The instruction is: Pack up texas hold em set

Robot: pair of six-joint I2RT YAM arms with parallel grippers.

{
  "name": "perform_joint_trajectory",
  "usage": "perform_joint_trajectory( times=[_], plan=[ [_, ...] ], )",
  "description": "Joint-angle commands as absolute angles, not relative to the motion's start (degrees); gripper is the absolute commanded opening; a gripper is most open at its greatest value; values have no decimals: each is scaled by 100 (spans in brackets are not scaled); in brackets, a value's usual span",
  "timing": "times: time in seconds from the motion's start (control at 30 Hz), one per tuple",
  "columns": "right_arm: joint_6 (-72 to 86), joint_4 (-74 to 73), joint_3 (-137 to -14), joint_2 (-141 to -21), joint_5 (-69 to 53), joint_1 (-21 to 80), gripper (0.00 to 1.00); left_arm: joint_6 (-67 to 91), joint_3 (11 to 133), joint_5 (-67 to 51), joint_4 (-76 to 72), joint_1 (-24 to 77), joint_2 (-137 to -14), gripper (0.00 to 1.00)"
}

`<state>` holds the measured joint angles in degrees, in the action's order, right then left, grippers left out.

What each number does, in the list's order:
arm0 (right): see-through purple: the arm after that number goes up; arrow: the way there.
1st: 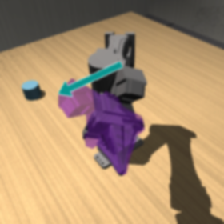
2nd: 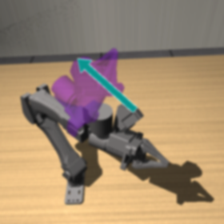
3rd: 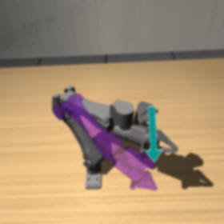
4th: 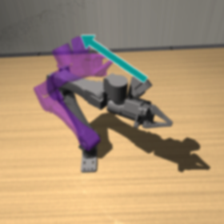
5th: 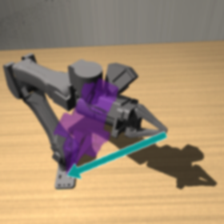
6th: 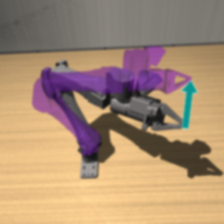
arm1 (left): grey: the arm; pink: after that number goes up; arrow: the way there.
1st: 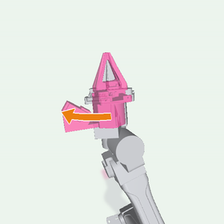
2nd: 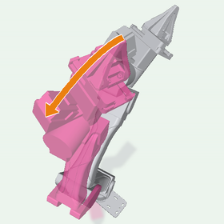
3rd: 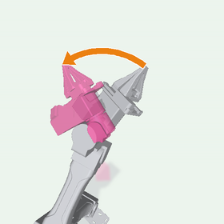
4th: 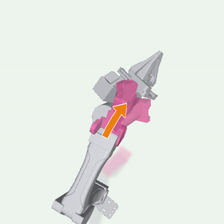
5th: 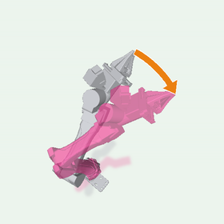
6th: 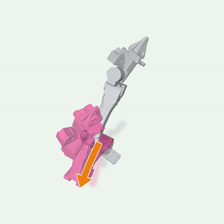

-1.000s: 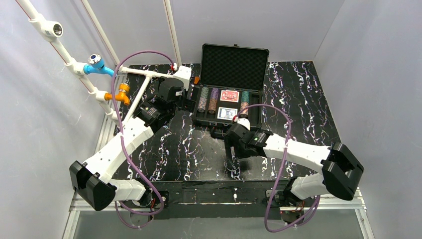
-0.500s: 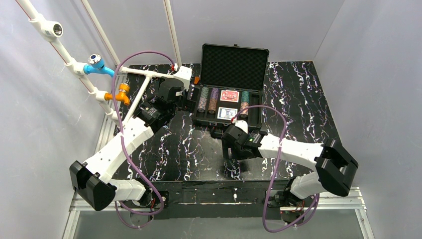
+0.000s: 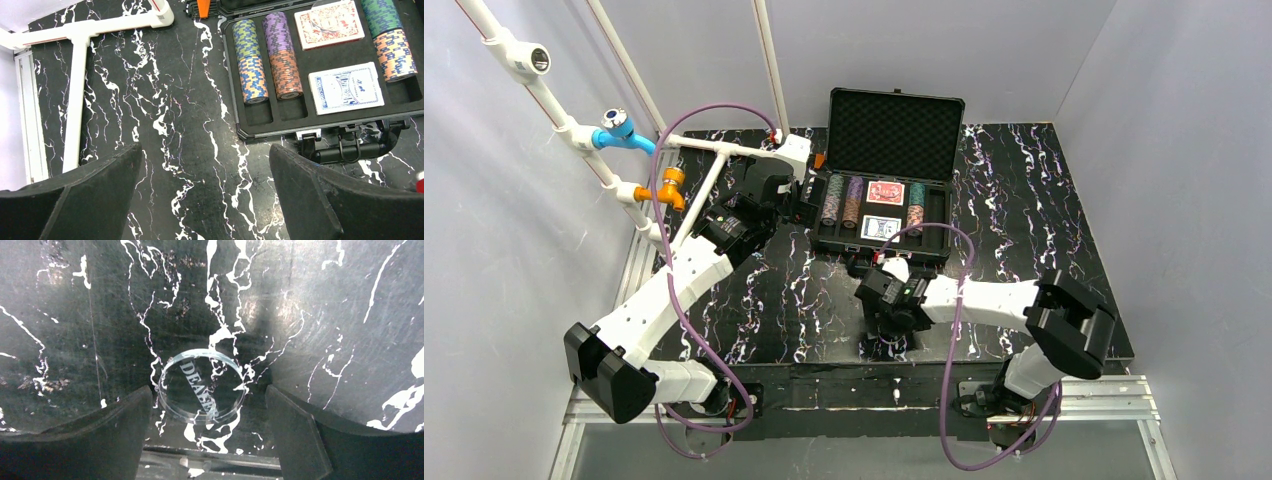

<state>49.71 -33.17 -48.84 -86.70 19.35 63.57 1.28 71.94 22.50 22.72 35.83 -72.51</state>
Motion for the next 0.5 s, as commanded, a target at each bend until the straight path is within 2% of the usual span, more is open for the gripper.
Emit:
perform_joint_trajectory(
  times=[0.0, 0.3, 0.47],
  plan=[
    [5128, -3327, -5137, -8963, 2058, 6508, 88, 133, 7211, 2208, 2276, 3612, -7052, 98],
    [5219, -3212, -5040, -9161, 2018, 6585, 60, 79, 7188, 2306, 2254, 3608, -7066, 98],
    [5282, -3174, -4974, -9161, 2020, 6600, 50, 27, 7194, 2373, 2246, 3612, -7070, 98]
  ],
)
